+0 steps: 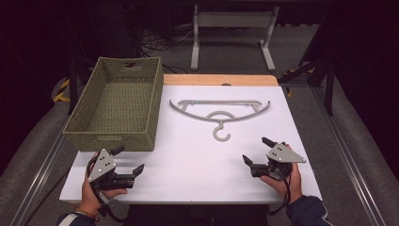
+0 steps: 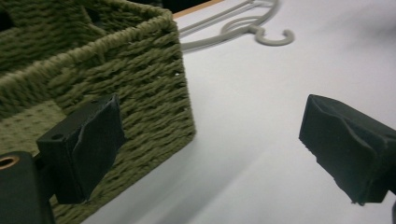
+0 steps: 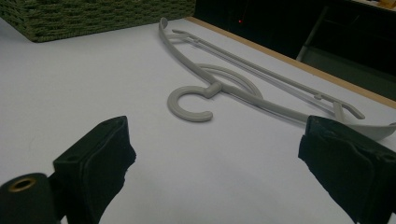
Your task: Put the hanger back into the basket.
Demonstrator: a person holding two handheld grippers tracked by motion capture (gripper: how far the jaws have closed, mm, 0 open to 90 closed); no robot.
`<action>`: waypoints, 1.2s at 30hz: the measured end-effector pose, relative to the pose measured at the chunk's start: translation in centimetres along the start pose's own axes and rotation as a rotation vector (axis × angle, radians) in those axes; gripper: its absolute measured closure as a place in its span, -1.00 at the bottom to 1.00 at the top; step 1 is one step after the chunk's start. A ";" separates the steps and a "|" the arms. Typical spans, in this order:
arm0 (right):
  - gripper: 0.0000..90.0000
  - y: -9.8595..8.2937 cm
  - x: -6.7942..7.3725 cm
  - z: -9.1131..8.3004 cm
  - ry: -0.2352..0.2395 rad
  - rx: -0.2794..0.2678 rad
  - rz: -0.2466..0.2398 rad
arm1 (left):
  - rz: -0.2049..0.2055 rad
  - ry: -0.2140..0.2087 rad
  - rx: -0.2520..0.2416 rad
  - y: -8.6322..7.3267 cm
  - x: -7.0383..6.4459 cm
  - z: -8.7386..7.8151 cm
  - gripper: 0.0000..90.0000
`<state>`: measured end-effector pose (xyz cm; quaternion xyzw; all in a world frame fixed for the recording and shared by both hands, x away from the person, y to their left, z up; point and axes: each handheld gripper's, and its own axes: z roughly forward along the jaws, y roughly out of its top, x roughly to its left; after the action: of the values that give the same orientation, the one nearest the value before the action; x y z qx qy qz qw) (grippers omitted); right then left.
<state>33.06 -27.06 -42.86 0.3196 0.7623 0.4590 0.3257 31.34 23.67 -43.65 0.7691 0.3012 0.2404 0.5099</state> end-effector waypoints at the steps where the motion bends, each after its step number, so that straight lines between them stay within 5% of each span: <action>1: -0.76 0.0 0.0 -0.1 0.000 0.001 -0.004 | -0.001 -0.006 0.007 0.0 0.1 0.0 -0.85; 5: -0.77 0.0 -0.1 -0.1 -0.002 -0.007 0.002 | -0.011 0.002 0.026 -0.1 0.2 0.1 -0.86; 9: -0.77 0.0 -0.2 0.1 -0.004 0.000 0.005 | 0.004 0.056 0.064 -0.3 0.2 0.4 -0.89; 22: -0.62 0.9 -0.7 1.1 0.035 0.036 -0.002 | 0.016 0.023 0.060 -0.5 0.2 0.7 -0.89; 29: -0.37 4.4 -1.1 3.4 0.153 0.116 -0.042 | 0.019 0.003 0.066 -0.6 -0.1 0.9 -0.87; 36: -0.23 8.6 -0.3 8.1 0.208 0.211 -0.167 | 0.020 -0.005 0.064 -0.6 0.0 0.8 -0.86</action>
<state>41.29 -20.11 -37.92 0.2383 0.8597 0.3784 0.2469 31.77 23.37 -44.51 0.7886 0.2999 0.2339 0.4831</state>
